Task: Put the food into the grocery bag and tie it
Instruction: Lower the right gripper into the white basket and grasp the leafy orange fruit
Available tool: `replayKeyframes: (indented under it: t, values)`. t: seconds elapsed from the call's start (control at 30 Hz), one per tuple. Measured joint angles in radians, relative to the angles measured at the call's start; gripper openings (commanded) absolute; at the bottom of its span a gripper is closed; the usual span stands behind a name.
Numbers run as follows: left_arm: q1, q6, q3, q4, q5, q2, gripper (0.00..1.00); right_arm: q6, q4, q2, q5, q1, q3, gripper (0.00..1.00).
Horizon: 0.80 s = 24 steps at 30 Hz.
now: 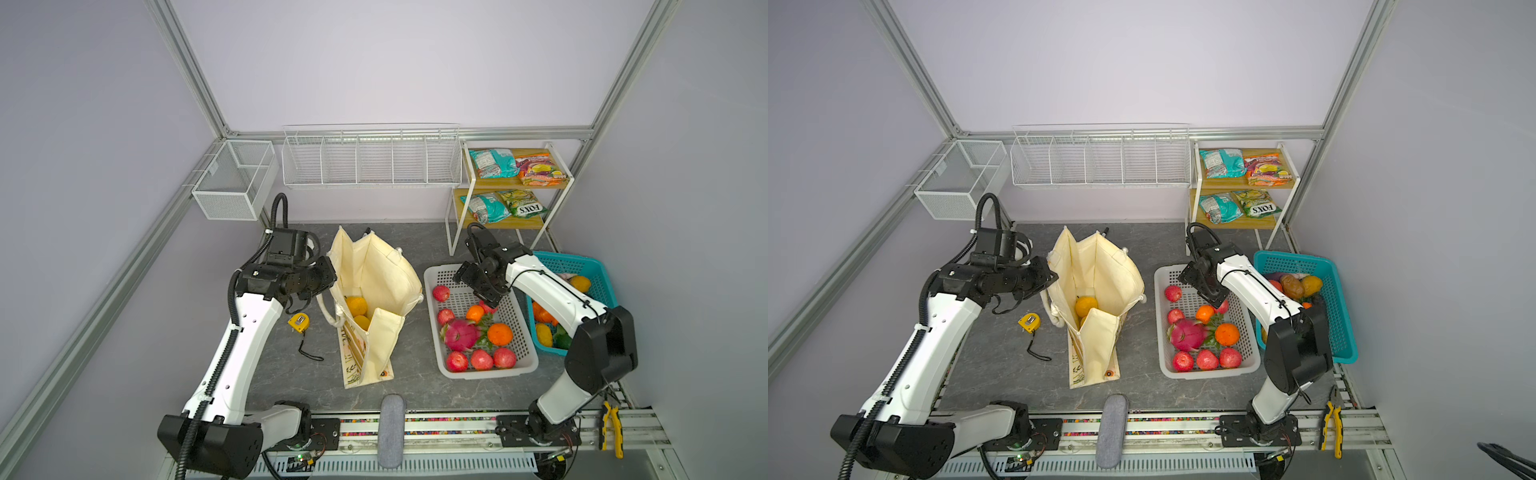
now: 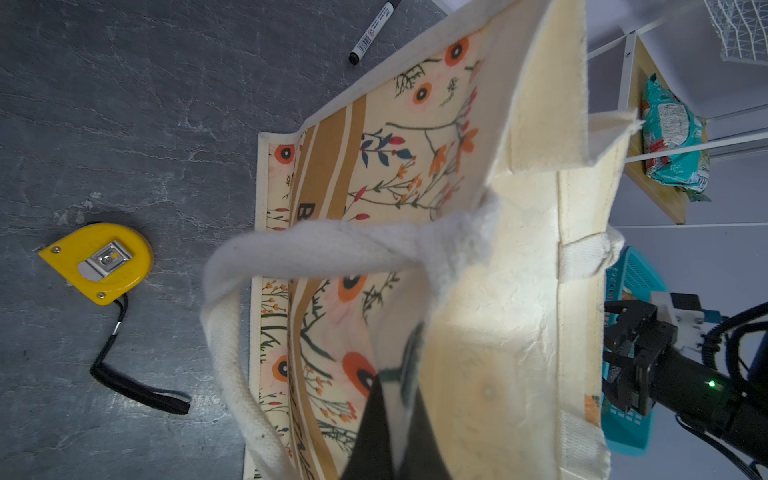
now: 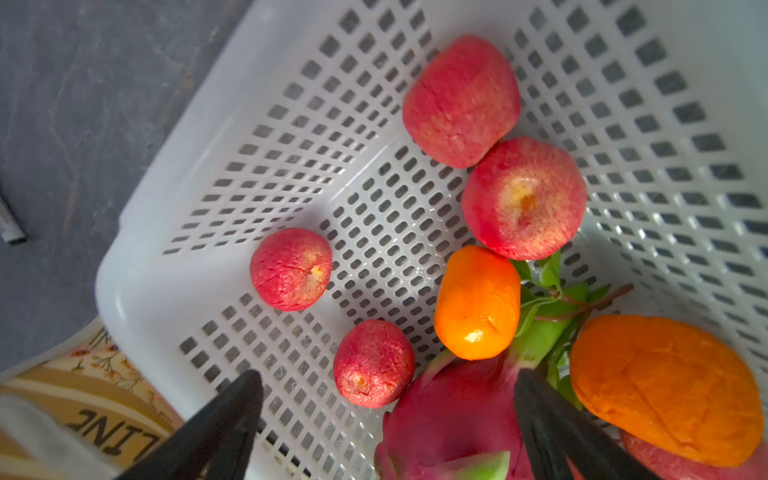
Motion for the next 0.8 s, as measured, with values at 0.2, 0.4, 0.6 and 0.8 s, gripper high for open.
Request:
replayKeyframes:
  t: [0.2, 0.4, 0.6, 0.8]
  values:
    - [0.000, -0.001, 0.000, 0.005, 0.008, 0.013, 0.00, 0.113, -0.021, 0.045, 0.008, 0.000, -0.002, 0.97]
    - [-0.001, -0.001, 0.001, 0.005, 0.016, 0.020, 0.00, 0.187, -0.044, 0.103, 0.027, 0.000, -0.001, 0.93]
    - [-0.001, 0.000, 0.009, 0.002, 0.022, 0.031, 0.00, 0.222, -0.069, 0.142, 0.043, 0.000, 0.015, 0.93]
    - [-0.001, 0.003, 0.018, -0.010, 0.022, 0.035, 0.00, 0.240, -0.086, 0.148, 0.055, 0.000, 0.016, 0.94]
